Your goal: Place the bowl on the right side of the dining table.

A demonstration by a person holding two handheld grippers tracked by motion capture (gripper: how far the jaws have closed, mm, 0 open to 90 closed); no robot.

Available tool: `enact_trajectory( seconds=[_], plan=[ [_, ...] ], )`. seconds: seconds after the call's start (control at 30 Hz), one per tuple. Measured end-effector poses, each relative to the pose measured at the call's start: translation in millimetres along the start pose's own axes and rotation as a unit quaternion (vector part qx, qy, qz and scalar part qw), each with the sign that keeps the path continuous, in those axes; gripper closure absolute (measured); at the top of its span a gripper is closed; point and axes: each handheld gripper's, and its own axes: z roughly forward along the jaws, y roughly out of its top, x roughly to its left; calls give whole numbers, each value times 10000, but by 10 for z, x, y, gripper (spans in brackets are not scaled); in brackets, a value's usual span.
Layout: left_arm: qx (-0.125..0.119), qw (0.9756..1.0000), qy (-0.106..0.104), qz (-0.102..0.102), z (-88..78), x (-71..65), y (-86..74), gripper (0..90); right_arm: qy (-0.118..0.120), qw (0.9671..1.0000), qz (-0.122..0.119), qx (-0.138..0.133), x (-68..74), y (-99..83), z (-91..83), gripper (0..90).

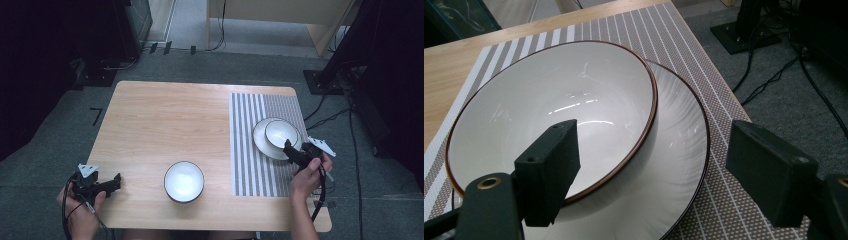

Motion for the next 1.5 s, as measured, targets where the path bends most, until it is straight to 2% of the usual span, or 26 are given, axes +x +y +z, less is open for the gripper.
enact_trajectory(
  seconds=[1.03, 1.5],
  plan=[
    [-6, 10000, 4, -20, 11, -3, 10, 0, 53, 9998, -30, -171, -79, -56, -280, 212],
    [-5, 10000, 5, -20, 11, -4, 10, 0, 42, 9998, -159, -85, -100, -162, -312, 212]
  ],
)
